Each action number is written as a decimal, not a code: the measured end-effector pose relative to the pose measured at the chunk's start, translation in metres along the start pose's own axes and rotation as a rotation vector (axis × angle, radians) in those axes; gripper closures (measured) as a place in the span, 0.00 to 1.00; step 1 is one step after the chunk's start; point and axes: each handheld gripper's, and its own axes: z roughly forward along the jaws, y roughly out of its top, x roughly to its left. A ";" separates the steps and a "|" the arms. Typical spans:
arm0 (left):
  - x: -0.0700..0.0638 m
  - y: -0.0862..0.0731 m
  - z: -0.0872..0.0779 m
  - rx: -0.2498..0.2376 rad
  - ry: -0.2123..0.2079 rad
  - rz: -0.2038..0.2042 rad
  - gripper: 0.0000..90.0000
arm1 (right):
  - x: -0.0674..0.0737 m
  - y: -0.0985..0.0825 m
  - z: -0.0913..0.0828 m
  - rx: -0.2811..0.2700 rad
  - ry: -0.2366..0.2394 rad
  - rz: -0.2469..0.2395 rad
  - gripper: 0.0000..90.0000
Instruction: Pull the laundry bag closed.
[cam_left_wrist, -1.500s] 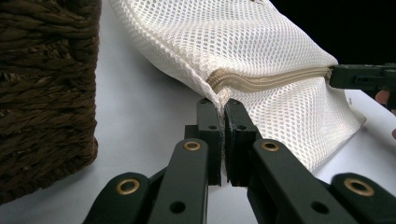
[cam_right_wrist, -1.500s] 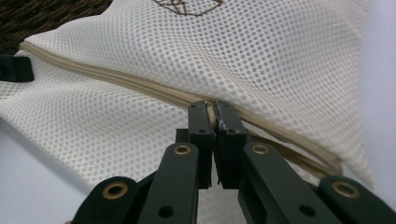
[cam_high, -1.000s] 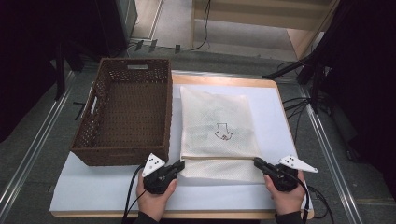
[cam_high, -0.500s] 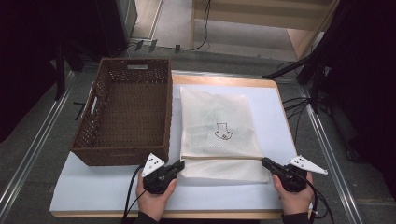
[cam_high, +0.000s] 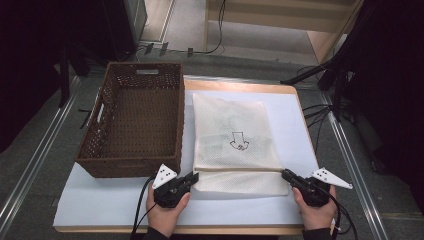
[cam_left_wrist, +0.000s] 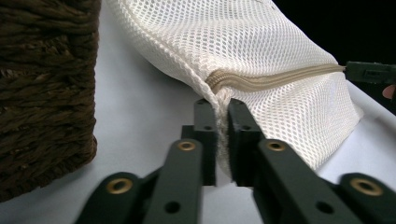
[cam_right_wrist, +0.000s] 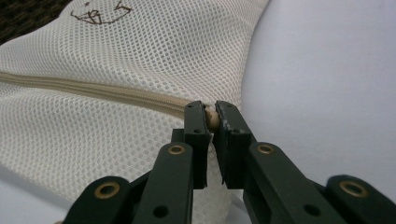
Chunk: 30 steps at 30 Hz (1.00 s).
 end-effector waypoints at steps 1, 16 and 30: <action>-0.001 0.000 -0.001 -0.003 -0.005 0.007 0.81 | 0.000 0.000 0.000 -0.007 0.002 -0.001 0.91; 0.001 0.000 -0.018 -0.080 -0.019 0.030 0.29 | -0.009 0.001 -0.016 -0.085 -0.015 -0.007 0.36; 0.009 -0.002 -0.040 -0.082 0.069 0.093 0.06 | -0.016 0.004 -0.018 -0.054 -0.072 -0.031 0.11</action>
